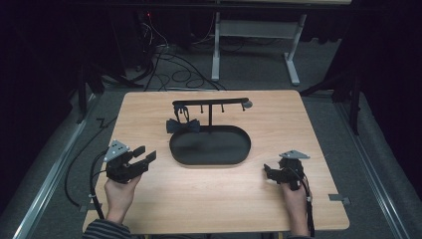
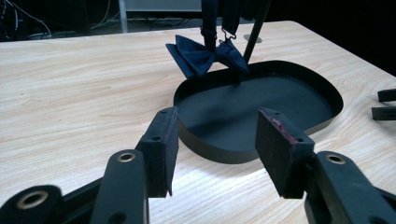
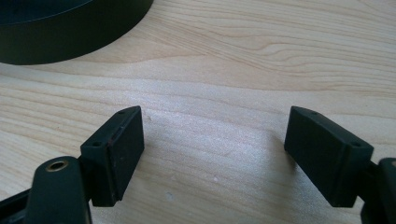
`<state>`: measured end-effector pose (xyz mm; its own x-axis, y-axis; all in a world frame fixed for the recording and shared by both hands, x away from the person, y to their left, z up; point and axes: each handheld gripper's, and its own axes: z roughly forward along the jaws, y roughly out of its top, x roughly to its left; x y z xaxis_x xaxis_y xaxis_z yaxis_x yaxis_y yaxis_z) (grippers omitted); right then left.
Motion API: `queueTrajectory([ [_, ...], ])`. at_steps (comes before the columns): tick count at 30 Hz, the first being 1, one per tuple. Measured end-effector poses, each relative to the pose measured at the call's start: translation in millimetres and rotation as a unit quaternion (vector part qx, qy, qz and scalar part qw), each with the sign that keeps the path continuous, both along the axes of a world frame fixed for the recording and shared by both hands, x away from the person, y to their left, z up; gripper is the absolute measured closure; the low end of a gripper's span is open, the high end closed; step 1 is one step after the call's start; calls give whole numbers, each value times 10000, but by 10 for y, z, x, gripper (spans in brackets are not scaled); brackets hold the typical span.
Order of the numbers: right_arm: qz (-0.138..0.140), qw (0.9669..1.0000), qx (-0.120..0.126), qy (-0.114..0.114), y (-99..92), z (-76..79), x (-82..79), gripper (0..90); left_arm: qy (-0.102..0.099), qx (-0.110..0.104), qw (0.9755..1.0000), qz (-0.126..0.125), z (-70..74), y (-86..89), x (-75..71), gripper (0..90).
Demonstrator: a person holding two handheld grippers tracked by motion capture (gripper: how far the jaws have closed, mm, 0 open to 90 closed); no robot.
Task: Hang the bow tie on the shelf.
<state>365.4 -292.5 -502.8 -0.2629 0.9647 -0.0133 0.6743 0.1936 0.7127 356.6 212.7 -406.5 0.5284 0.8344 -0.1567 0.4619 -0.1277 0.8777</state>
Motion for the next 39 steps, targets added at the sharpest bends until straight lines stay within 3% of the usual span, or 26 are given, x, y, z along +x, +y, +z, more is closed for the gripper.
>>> queueTrajectory([
  [21, 1, 10000, -1, 8, 1, 1, -1, 211, 280, -58, 9995, -91, -211, 4, -39, 494],
  [39, 2, 10000, -4, 7, 0, 1, -1, 211, 607, -4, 9975, -350, -356, -182, 119, 491],
])
